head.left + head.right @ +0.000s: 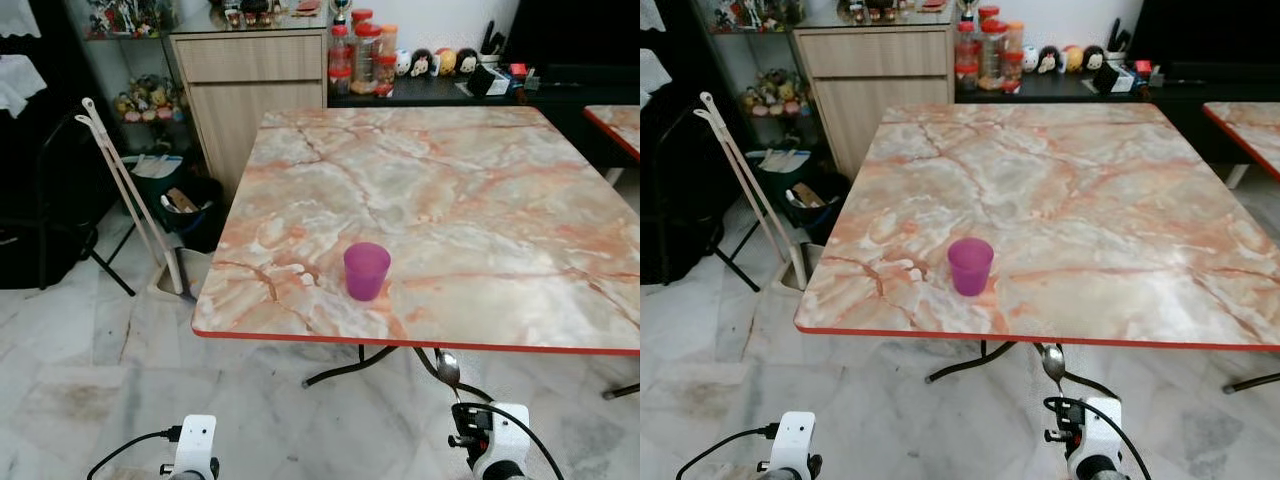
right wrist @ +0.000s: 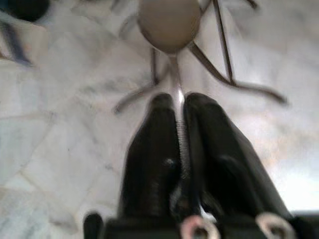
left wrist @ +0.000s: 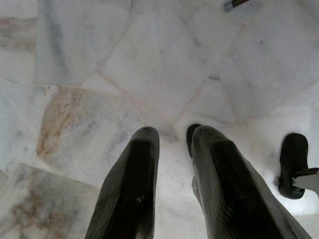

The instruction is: Setting the table

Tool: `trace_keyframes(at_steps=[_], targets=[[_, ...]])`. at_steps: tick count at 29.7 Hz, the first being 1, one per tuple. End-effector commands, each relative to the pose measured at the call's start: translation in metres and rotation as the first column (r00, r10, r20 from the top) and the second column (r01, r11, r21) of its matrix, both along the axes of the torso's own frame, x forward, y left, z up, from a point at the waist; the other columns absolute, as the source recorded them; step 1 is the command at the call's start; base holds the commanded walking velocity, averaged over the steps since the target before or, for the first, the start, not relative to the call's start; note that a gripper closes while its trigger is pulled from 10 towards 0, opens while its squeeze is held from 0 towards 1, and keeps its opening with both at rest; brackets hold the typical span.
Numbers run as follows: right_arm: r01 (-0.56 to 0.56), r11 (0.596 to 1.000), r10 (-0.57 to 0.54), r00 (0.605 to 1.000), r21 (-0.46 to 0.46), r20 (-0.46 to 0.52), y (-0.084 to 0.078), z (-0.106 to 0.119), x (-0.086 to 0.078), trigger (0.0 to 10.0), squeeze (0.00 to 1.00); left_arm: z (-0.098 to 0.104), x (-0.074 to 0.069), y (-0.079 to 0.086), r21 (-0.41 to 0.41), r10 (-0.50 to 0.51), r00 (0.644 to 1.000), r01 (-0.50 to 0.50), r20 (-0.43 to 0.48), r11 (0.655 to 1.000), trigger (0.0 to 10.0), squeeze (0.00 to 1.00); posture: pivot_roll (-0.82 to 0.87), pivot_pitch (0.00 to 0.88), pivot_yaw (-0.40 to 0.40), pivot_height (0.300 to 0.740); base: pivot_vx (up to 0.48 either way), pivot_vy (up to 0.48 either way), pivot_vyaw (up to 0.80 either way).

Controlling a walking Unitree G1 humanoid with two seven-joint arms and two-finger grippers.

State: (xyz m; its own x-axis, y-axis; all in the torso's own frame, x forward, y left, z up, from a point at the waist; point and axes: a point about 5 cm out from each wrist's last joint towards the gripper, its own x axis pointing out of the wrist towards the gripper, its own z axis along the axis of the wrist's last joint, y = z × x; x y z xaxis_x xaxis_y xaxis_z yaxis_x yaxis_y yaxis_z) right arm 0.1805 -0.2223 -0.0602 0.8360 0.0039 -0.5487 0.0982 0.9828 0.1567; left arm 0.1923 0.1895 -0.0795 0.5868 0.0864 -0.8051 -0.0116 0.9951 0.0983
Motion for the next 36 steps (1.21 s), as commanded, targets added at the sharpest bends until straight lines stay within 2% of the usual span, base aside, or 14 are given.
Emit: trace_keyframes(at_steps=[1,10,13,19,27,36], targets=[[0.043,0.999,-0.041,0.998,0.026,-0.043,0.002,-0.005,-0.001,10.0,0.0,0.0,-0.001,0.002,0.009,-0.016,1.0,0.017,-0.017,1.0,10.0,0.0,-0.08,0.0,0.044,0.74,0.0,0.0,0.0],[0.073,0.997,-0.066,0.986,0.04,-0.151,0.011,-0.014,-0.002,10.0,0.0,0.0,-0.001,0.003,0.009,-0.019,1.0,0.019,-0.019,1.0,10.0,0.0,-0.08,0.0,0.049,0.74,0.0,0.0,0.0],[0.065,0.998,-0.061,0.98,0.016,-0.19,0.011,-0.017,-0.003,10.0,0.0,0.001,0.002,0.0,0.007,-0.03,0.999,0.03,-0.011,1.0,10.0,0.0,-0.1,0.0,0.059,0.74,0.0,0.0,0.0],[0.114,0.993,-0.107,0.973,0.021,-0.205,0.014,-0.015,0.004,10.0,0.0,0.003,0.008,-0.006,-0.002,-0.046,0.999,0.046,0.008,0.999,10.0,0.0,-0.1,0.0,0.034,0.74,0.0,0.0,0.0],[0.026,1.0,-0.024,0.978,0.006,-0.206,0.033,-0.013,0.015,10.0,0.0,0.0,0.004,-0.014,-0.032,-0.017,1.0,0.017,-0.001,0.999,10.0,0.0,-0.09,0.0,-0.001,0.74,0.0,0.0,0.0],[0.042,0.999,-0.04,0.975,0.003,-0.218,0.034,-0.014,0.016,10.0,0.0,-0.001,0.002,-0.014,-0.037,0.018,1.0,-0.018,0.0,0.999,10.0,0.0,-0.07,0.0,-0.033,0.74,0.0,0.0,0.0]])
